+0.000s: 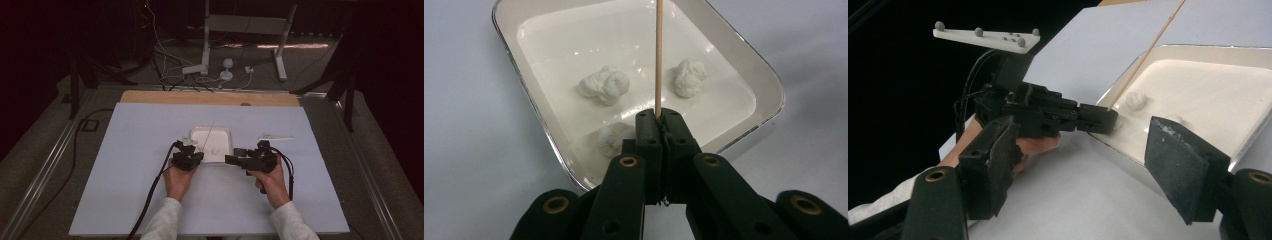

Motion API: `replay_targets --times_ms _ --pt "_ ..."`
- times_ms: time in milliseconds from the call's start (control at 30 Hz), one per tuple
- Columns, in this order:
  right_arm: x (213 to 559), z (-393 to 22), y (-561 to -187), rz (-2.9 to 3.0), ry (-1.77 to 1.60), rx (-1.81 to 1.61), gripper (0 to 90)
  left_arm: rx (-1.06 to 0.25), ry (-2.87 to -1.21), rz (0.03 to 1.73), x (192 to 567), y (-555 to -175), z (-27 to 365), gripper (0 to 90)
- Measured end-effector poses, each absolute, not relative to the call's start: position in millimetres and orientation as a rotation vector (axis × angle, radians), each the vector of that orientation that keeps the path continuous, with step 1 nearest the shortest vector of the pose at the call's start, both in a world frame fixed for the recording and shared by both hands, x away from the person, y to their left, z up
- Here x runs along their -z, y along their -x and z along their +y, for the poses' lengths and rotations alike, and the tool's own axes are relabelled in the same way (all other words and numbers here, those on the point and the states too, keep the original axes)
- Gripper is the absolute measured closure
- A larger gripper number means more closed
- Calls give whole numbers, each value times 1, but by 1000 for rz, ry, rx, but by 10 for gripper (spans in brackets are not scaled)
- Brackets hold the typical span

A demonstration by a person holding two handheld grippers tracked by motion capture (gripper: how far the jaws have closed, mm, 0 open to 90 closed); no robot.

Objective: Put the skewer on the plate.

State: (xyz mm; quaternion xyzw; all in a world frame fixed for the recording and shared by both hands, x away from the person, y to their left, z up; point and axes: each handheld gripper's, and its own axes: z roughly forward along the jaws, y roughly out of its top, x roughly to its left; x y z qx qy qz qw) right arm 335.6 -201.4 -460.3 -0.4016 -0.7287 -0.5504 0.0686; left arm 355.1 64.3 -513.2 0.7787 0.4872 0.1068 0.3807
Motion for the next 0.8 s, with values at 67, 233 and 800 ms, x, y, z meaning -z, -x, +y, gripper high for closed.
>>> replay_targets --times_ms 67,233,800 --pt "460 -202 -335 -2199 1208 1653 284 -271 -1982 1249 513 -355 64 877" --pt "459 -205 -335 -2200 1209 1657 283 -265 -1968 1248 514 -356 63 802" --pt "458 -214 -326 -2256 1223 1679 251 -249 -1742 1076 467 -333 94 249"
